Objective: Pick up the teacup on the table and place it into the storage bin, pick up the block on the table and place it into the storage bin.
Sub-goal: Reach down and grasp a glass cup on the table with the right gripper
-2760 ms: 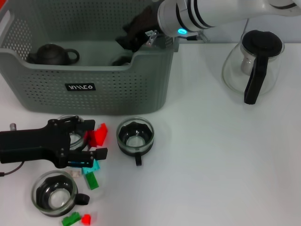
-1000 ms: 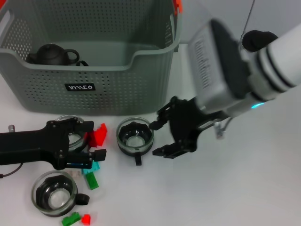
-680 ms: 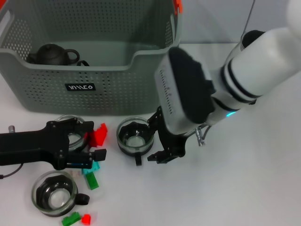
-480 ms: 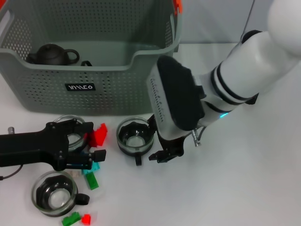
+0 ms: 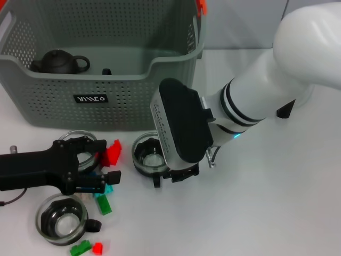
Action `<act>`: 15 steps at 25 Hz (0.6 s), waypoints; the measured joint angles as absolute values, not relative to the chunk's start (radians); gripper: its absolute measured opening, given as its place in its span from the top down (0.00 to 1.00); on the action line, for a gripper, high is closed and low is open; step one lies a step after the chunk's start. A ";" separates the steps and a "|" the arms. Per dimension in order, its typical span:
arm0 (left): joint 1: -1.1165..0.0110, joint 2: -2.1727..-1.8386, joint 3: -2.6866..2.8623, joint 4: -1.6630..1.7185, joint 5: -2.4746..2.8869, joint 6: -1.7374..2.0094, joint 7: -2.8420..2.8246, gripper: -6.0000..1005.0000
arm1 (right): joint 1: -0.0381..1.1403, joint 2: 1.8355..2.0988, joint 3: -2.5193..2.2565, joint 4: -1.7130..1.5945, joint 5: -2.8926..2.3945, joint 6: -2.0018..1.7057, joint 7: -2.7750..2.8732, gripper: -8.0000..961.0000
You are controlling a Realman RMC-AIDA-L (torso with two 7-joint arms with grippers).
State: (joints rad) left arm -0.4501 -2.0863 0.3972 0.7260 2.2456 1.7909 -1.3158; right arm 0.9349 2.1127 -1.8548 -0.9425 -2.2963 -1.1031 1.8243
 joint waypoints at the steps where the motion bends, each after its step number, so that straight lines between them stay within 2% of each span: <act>1: -0.450 -2.086 0.397 0.725 2.246 1.790 -1.316 0.06 | 0.938 2.113 -1.866 -0.935 -2.296 -1.094 1.828 0.37; 15: -0.449 -2.086 0.397 0.722 2.246 1.787 -1.311 0.05 | 0.967 2.122 -1.978 -0.839 -2.287 -0.976 1.871 0.37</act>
State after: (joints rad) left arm -0.4487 -2.0862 0.3973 0.7224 2.2456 1.7874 -1.3108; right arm 0.9672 2.1220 -1.9785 -0.8386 -2.2873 -0.9757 1.8708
